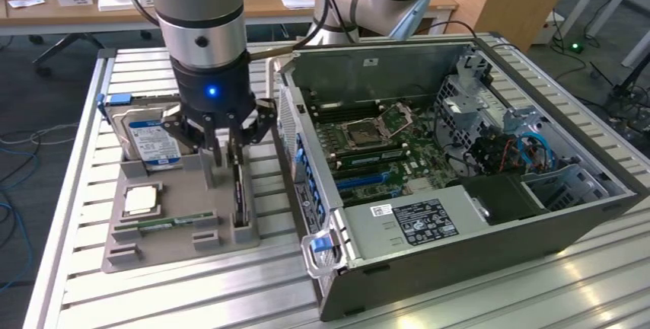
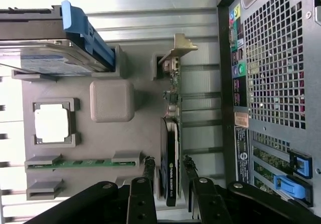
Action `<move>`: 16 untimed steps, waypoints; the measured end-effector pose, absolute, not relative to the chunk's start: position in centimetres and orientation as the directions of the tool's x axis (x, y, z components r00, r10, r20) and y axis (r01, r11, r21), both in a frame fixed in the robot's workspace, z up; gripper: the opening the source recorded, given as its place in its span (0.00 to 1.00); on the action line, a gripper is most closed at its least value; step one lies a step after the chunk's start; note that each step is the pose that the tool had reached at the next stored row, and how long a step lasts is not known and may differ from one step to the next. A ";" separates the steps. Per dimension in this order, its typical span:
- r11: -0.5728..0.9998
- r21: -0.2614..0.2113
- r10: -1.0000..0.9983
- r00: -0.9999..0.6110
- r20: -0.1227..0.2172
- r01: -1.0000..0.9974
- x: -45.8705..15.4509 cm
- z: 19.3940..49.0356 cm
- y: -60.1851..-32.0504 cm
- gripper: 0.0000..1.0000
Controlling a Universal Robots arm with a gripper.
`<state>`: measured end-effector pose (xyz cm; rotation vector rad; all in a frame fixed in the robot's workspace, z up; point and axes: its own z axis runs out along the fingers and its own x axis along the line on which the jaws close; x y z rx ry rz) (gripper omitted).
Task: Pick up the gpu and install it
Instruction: 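Pick up the gpu and move the gpu toward the slot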
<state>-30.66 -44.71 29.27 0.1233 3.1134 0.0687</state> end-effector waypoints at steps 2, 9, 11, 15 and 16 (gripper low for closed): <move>0.996 0.045 0.080 -0.997 -0.023 0.078 -30.7 29.1 -44.7 0.36; 0.996 0.045 0.080 -0.997 -0.023 0.079 -30.5 29.1 -44.7 0.36; 0.996 0.045 0.080 -0.997 -0.023 0.079 -30.4 29.0 -44.7 0.36; 0.996 0.045 0.080 -0.997 -0.023 0.079 -30.3 29.1 -44.7 0.36; 0.996 0.045 0.080 -0.997 -0.022 0.079 -30.3 29.1 -44.7 0.36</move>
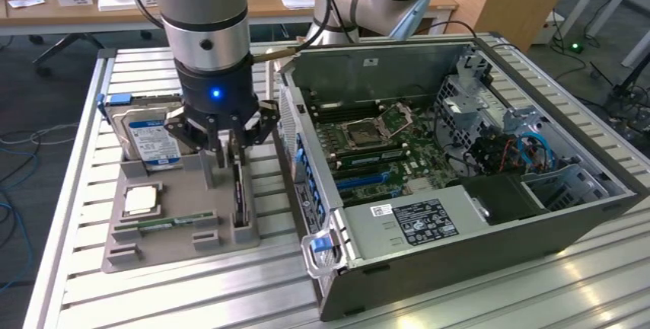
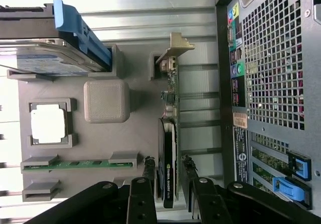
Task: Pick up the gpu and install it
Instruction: 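Pick up the gpu and move the gpu toward the slot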
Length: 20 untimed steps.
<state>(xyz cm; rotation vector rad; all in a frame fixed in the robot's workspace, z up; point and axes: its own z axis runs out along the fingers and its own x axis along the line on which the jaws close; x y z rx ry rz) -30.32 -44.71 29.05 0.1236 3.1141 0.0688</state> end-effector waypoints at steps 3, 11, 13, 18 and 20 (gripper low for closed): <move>0.996 0.045 0.080 -0.997 -0.023 0.079 -30.3 28.8 -44.7 0.36; 0.996 0.045 0.080 -0.997 -0.022 0.079 -30.3 27.8 -44.7 0.36; 0.996 0.045 0.080 -0.997 -0.022 0.079 -30.1 27.7 -44.7 0.36; 0.996 0.045 0.080 -0.997 -0.023 0.079 -29.8 27.4 -44.7 0.36; 0.996 0.045 0.080 -0.997 -0.023 0.079 -29.7 27.1 -44.7 0.36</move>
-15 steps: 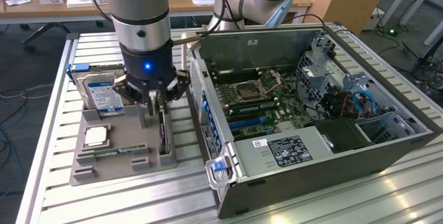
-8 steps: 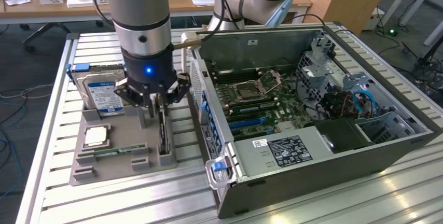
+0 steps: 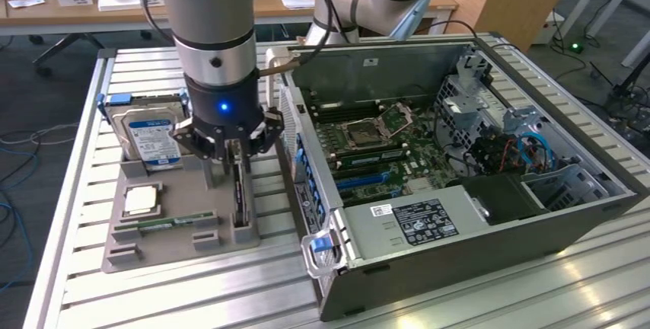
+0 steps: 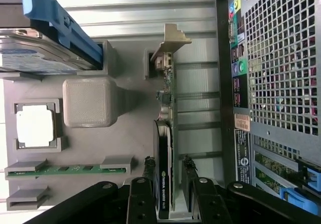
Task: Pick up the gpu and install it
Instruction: 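Pick up the gpu and move the gpu toward the slot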
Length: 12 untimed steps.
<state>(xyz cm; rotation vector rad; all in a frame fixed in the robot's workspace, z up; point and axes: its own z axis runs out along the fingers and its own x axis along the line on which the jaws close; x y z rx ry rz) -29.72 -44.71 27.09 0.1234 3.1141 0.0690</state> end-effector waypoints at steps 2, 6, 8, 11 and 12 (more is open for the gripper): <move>0.996 0.045 0.080 -0.997 -0.023 0.079 -29.7 26.8 -44.7 0.36; 0.996 0.045 0.080 -0.997 -0.023 0.079 -29.6 26.4 -44.7 0.36; 0.996 0.045 0.080 -0.997 -0.023 0.079 -29.6 26.3 -44.7 0.36; 0.996 0.046 0.080 -0.997 -0.022 0.078 -29.6 26.0 -44.7 0.36; 0.996 0.046 0.079 -0.997 -0.022 0.078 -29.6 25.9 -44.7 0.36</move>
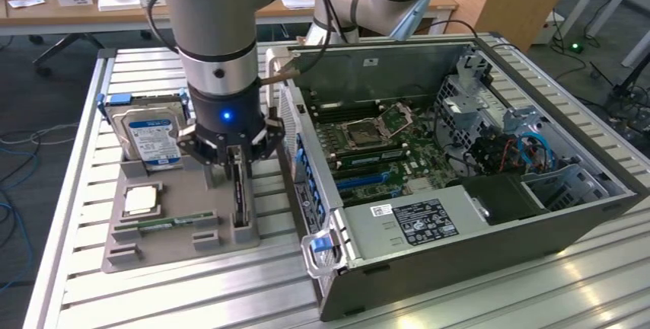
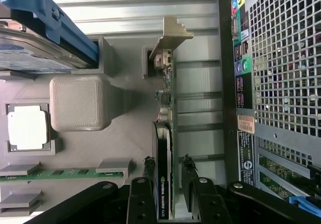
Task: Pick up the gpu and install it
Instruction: 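Pick up the gpu and move the gpu toward the slot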
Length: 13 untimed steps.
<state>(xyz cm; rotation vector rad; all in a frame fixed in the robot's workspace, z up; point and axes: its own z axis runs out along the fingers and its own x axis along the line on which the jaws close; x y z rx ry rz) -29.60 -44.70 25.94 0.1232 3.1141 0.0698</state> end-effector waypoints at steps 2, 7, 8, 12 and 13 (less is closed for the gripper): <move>0.996 0.046 0.080 -0.997 -0.022 0.079 -29.6 25.8 -44.7 0.36; 0.996 0.050 0.080 -0.997 -0.022 0.079 -29.6 25.4 -44.5 0.36; 0.996 0.050 0.080 -0.997 -0.022 0.079 -29.6 25.4 -44.4 0.36; 0.996 0.051 0.080 -0.997 -0.022 0.079 -29.6 25.1 -44.1 0.36; 0.996 0.051 0.080 -0.997 -0.022 0.079 -29.6 25.1 -44.1 0.36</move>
